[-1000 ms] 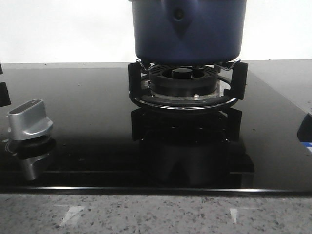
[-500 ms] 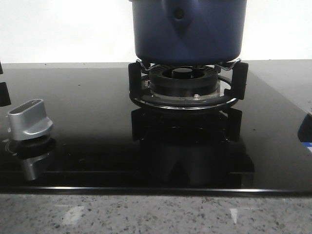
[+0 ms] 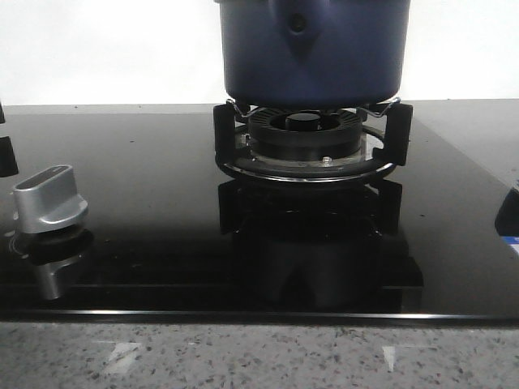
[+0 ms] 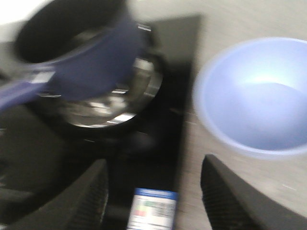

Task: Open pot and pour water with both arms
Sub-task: 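Move the right gripper to the light blue bowl rim and grasp it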

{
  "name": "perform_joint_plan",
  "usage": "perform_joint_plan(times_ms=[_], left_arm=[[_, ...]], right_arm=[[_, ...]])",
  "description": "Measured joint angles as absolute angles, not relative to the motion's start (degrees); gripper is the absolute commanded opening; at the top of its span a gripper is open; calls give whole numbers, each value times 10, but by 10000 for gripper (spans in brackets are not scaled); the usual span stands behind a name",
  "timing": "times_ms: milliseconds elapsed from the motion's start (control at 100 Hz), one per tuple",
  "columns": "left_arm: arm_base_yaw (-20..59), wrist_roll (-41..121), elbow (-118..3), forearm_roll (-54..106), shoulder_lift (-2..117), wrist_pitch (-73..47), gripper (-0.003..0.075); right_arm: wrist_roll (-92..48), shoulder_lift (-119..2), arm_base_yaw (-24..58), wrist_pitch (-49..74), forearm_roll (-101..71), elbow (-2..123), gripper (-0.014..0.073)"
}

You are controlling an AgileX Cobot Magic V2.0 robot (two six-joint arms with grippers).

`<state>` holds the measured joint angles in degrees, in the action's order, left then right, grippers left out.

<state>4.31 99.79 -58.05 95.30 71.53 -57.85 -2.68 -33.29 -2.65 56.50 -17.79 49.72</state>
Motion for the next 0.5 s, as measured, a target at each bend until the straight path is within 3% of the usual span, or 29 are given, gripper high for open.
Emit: perform_joint_plan(times_ms=[260,500], left_arm=[[43,998,-581,954,715,-587,263],[46,998,-581,954,715,-587,263]], right_arm=[[106,-478,-31,635,34,596,383],[161,-524,-106,632,114,598,383]])
